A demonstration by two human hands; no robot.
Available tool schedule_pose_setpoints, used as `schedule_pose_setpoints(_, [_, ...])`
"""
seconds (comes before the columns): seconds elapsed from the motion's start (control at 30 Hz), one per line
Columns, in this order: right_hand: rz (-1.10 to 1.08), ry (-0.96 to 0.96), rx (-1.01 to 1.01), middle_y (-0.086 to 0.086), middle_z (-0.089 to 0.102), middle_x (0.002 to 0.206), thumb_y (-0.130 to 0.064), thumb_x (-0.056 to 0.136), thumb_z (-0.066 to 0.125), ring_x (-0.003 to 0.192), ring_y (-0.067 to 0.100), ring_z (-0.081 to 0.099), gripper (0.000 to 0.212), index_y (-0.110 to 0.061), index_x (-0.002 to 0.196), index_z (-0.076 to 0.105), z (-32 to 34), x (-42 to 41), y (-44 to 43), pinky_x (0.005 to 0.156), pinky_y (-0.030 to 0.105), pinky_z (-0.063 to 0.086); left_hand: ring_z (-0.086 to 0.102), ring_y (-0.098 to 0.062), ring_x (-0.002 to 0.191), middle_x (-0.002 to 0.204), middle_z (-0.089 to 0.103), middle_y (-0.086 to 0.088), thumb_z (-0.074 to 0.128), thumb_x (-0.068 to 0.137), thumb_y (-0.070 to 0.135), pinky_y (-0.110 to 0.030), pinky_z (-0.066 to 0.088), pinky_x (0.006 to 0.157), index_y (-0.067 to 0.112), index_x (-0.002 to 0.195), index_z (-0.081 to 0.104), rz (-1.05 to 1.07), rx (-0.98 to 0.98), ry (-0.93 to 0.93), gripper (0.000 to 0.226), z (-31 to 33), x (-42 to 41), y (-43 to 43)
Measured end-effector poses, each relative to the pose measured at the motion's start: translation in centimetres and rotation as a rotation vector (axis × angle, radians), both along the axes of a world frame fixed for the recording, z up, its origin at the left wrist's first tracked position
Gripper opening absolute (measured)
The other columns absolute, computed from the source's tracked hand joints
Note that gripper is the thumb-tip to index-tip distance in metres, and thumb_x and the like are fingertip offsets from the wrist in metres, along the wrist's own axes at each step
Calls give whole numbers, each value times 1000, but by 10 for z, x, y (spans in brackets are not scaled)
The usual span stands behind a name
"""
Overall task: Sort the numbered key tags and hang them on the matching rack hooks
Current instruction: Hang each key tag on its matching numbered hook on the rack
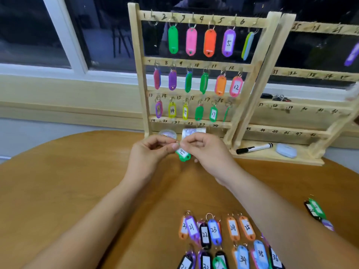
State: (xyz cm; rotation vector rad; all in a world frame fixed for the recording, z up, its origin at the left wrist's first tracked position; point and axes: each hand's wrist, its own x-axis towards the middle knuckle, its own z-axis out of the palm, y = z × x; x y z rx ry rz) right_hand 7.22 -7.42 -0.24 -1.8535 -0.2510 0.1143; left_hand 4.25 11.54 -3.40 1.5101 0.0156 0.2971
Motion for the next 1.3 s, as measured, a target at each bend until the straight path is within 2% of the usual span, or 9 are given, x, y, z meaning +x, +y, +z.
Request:
schedule_pose_setpoints(0.17, [-44,-54,-25,-3,77,83,-18,100,73,67,-3,64,8,-14,96,78,-5,23,28,60,10,44,75,-10,87,96,83,-4,81,90,3,-23,56,80,9,103,82,39,25,-34,15,-1,13,20])
schedule_pose_setpoints(0.4, [-190,-140,-18,-10,72,73,-17,96,74,68,4,63,19,-23,78,74,-8,49,57,70,26,48,78,-6,83,84,81,10,84,89,12,-28,60,78,21,95,79,306,238,-86,12,9,49,40])
schedule_pose_setpoints(0.5, [-201,-186,-42,-8,74,74,-20,97,73,69,7,65,19,-24,78,73,-8,53,64,68,27,47,77,-3,83,83,80,14,84,88,18,-37,62,84,25,93,80,352,347,-127,10,13,58,44])
schedule_pose_setpoints(0.7, [-215,-261,-122,-7,75,75,-24,97,71,73,10,70,16,-23,82,76,-4,52,69,66,26,50,74,1,82,83,79,16,85,88,27,-34,60,82,29,93,83,301,496,-108,6,13,66,47])
schedule_pose_setpoints(0.8, [-227,-277,-138,-8,76,77,-24,97,70,73,7,71,17,-26,81,75,1,54,76,63,24,48,73,-3,80,81,79,13,85,88,31,-29,58,75,29,93,84,297,502,-81,6,14,69,50])
schedule_pose_setpoints(0.87, [-222,-275,-147,-7,76,77,-23,98,69,65,8,73,18,-26,81,74,4,54,81,61,27,53,74,-6,77,80,79,11,85,88,30,-26,55,68,28,92,84,282,461,-67,5,14,68,50])
schedule_pose_setpoints(1.0, [-171,-205,-140,-3,74,73,-21,102,63,51,16,73,18,-19,86,72,8,54,91,59,49,63,74,-8,67,79,80,7,83,92,23,-21,50,61,22,90,83,240,313,-43,2,10,66,51])
schedule_pose_setpoints(1.17, [-164,-322,-328,-4,72,71,-25,106,59,46,8,69,23,-25,84,67,11,53,98,62,36,57,74,-17,68,74,78,4,80,94,28,-42,62,74,27,92,82,269,301,-48,3,-5,61,52])
schedule_pose_setpoints(1.3, [-191,-353,-383,-3,71,71,-26,105,58,52,15,71,21,-27,85,65,7,56,102,62,38,59,74,-20,70,78,78,5,78,95,31,-48,62,78,29,91,80,291,308,-30,5,-18,57,53])
